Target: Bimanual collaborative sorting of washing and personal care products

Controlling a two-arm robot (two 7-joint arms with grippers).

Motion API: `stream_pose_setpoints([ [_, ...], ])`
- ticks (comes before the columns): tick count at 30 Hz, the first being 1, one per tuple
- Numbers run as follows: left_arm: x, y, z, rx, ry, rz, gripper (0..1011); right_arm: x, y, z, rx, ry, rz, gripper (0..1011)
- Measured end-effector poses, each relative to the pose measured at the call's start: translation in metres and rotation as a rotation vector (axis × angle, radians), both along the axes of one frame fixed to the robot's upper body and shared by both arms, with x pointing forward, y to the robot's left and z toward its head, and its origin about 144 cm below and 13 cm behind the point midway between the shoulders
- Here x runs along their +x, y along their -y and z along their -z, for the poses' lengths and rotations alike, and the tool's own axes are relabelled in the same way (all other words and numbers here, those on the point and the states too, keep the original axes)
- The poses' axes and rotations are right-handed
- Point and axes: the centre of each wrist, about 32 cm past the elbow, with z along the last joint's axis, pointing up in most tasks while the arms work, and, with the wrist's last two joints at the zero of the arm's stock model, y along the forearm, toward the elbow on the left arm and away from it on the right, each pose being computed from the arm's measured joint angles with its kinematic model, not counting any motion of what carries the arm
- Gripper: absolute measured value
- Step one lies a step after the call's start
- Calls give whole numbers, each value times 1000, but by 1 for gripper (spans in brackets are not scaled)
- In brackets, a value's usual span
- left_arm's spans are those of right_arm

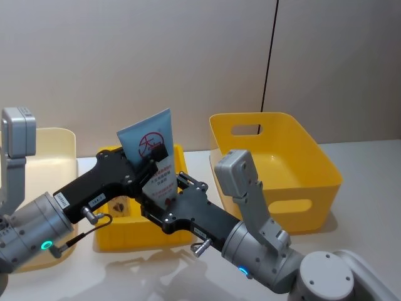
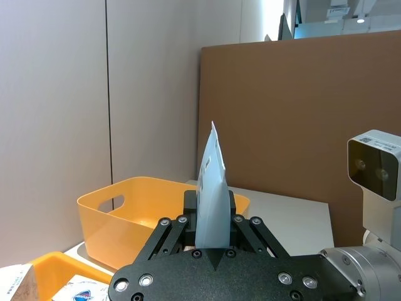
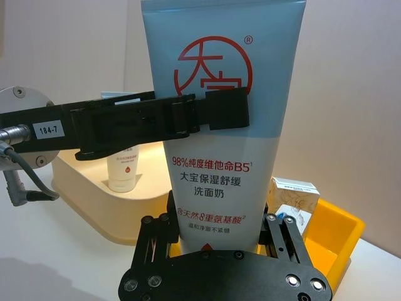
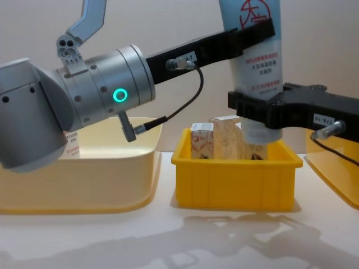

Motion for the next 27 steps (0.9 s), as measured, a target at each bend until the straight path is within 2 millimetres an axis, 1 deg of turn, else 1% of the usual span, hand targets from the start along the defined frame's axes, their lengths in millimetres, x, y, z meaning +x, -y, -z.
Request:
stream_pose_setpoints([
  [5,0,0,0,0,0,0,229,0,0,0,-1,1,0,626],
  [8,0,0,0,0,0,1,281,0,-1,1,-2,0,0,604],
  [10,0,0,0,0,0,1,340,0,-1,1,-2,0,1,588],
  [11,0,0,0,0,0,1,391,0,-1,1,-2,0,1,586],
  [18,0,0,0,0,0,0,594,0,-1,1,-2,0,1,547],
  [19,0,0,0,0,0,0,653,0,-1,1,-3,0,1,543],
  [20,0,0,0,0,0,0,653,0,-1,1,-3,0,1,536],
  [23,0,0,0,0,0,0,770,0,-1,1,-3,0,1,524],
  [25,0,0,0,0,0,0,812,0,-1,1,-3,0,2,515],
  [27,0,0,0,0,0,0,877,0,-1,1,-3,0,4,513],
])
